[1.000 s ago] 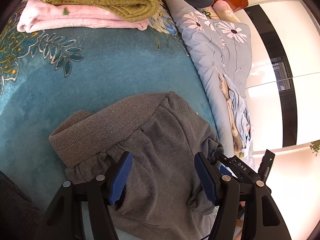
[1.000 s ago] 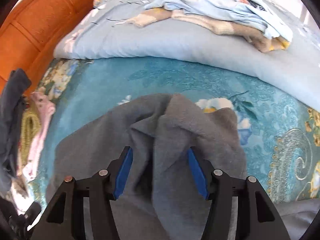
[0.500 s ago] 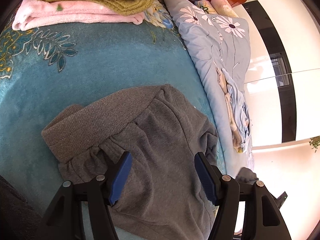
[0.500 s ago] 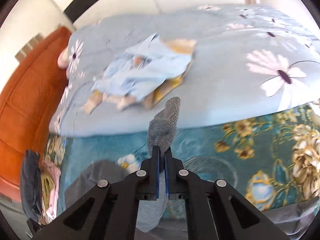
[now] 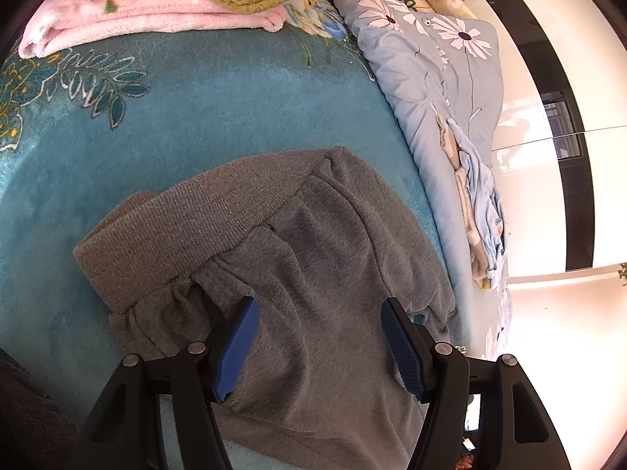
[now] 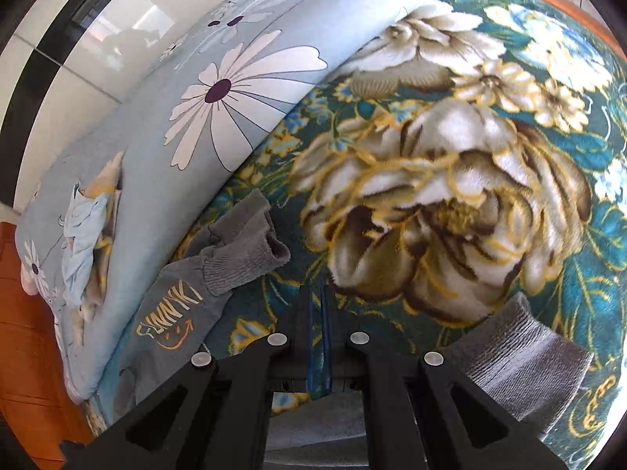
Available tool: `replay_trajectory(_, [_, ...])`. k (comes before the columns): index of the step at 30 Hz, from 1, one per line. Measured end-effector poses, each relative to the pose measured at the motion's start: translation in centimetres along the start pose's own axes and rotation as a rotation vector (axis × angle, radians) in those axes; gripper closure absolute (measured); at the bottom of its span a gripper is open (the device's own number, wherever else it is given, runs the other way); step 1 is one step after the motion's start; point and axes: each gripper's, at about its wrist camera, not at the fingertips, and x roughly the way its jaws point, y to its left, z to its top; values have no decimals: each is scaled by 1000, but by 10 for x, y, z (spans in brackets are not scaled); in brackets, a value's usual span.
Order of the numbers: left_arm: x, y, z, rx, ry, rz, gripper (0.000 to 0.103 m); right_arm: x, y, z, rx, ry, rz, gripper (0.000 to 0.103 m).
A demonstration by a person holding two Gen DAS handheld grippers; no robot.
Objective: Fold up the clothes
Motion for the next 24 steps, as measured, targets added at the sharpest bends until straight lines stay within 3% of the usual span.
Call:
replay_trajectory(8, [0,1,-1,-2,-4,28,34,6,31,11,-35,-7,52,96])
replay_trajectory(12, [1,4,-1,-18,-2,35,34,3,36,24,-104,-44,-11,74])
replay_trajectory(17, [6,1,-1,-6,8,56,34,-6,36,26,-250,-59,-32,73])
replay_trajectory(18, [7,0,-1,1,11,63,34,-6,35,24,-272,-51,-8,68])
replay_trajectory(19, [8,-1,-2,9,15,69,34,-6,35,23,-295,-42,14,56])
replay_trajectory(20, [9,-2,-2,17,18,77,34,-4,35,20,-318,-25,19,49])
replay_trajectory(24, [13,-5,-4,37,29,109,34,8,44,11,-436,-23,-33,46])
